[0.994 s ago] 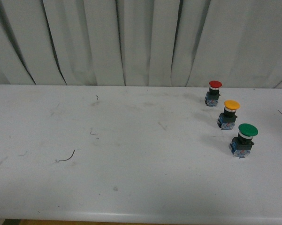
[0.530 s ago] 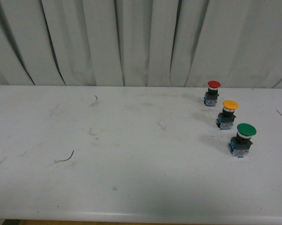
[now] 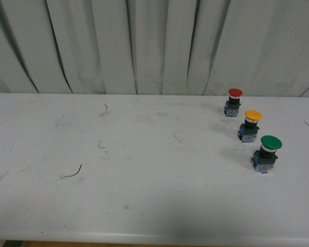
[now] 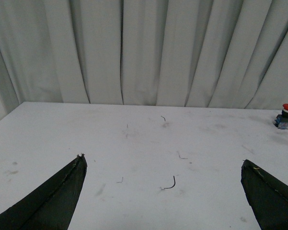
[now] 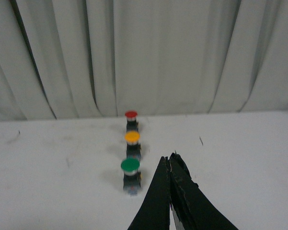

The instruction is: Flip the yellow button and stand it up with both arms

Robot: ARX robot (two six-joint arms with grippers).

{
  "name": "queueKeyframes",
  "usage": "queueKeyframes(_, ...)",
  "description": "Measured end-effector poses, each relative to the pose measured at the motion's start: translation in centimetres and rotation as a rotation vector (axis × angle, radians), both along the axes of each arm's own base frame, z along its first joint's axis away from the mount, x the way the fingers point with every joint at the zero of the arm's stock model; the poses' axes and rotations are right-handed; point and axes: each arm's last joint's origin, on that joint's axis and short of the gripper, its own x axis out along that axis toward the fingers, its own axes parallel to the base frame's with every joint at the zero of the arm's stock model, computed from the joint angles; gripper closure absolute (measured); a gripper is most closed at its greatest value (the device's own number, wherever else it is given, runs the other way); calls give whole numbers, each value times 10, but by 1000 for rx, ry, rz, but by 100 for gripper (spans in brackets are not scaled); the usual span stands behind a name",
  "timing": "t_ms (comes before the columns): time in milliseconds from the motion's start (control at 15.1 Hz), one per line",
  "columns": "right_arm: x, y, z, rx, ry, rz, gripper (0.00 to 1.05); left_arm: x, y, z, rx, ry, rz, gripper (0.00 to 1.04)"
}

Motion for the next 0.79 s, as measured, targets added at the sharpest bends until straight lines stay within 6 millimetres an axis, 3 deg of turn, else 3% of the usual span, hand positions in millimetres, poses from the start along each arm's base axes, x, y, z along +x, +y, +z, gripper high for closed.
queueKeyframes(795,-20,0,-8,0,18,0,103,0,0,0,0,0,0,7)
